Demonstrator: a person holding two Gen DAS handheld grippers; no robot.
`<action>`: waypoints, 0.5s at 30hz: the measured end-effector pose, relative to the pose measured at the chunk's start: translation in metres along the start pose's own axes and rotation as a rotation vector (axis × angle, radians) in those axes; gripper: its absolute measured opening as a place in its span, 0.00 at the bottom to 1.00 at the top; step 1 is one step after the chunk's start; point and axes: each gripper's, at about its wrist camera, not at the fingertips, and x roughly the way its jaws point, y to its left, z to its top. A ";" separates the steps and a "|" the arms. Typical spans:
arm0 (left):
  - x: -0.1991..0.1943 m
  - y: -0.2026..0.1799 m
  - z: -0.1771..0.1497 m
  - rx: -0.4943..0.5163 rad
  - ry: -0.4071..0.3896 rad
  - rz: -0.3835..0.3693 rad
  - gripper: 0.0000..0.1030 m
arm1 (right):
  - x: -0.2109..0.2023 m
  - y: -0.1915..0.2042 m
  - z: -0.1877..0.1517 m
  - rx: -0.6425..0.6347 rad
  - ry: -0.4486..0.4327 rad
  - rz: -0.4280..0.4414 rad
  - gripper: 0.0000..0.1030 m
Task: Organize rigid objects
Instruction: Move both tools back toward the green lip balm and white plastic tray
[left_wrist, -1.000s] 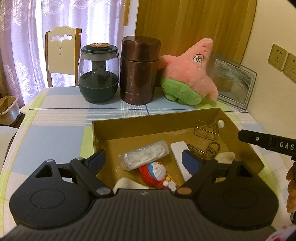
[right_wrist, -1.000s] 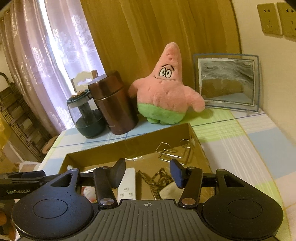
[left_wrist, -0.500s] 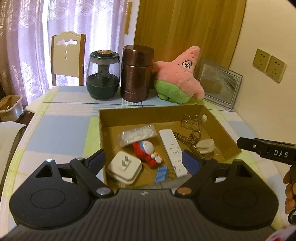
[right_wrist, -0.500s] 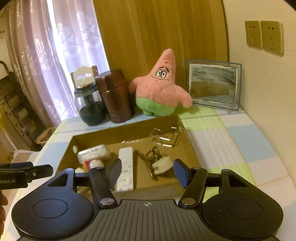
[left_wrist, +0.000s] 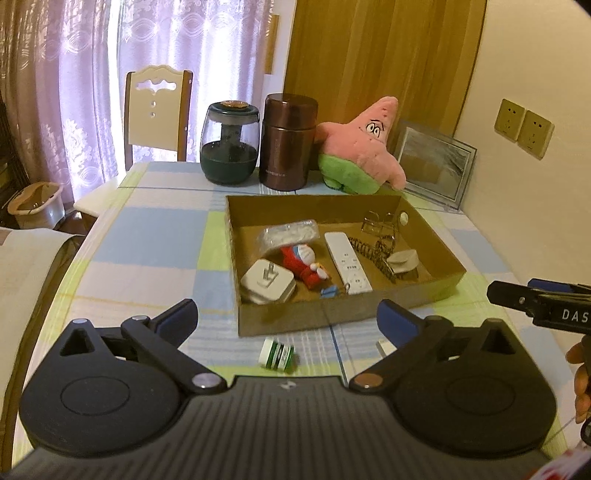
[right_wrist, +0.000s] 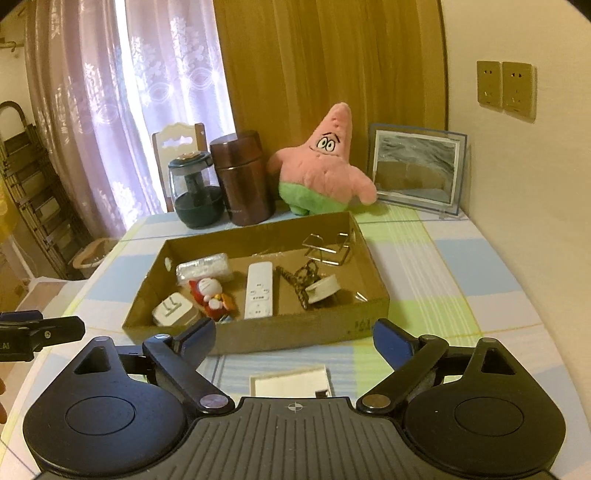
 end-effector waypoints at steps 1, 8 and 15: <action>-0.004 0.000 -0.003 0.003 0.002 0.003 0.99 | -0.003 0.001 -0.002 0.001 0.002 -0.002 0.88; -0.027 0.003 -0.020 0.012 -0.007 0.024 0.99 | -0.021 0.000 -0.021 0.029 0.017 -0.009 0.89; -0.037 0.003 -0.035 0.021 0.007 0.043 0.99 | -0.029 -0.003 -0.037 0.037 0.044 -0.043 0.90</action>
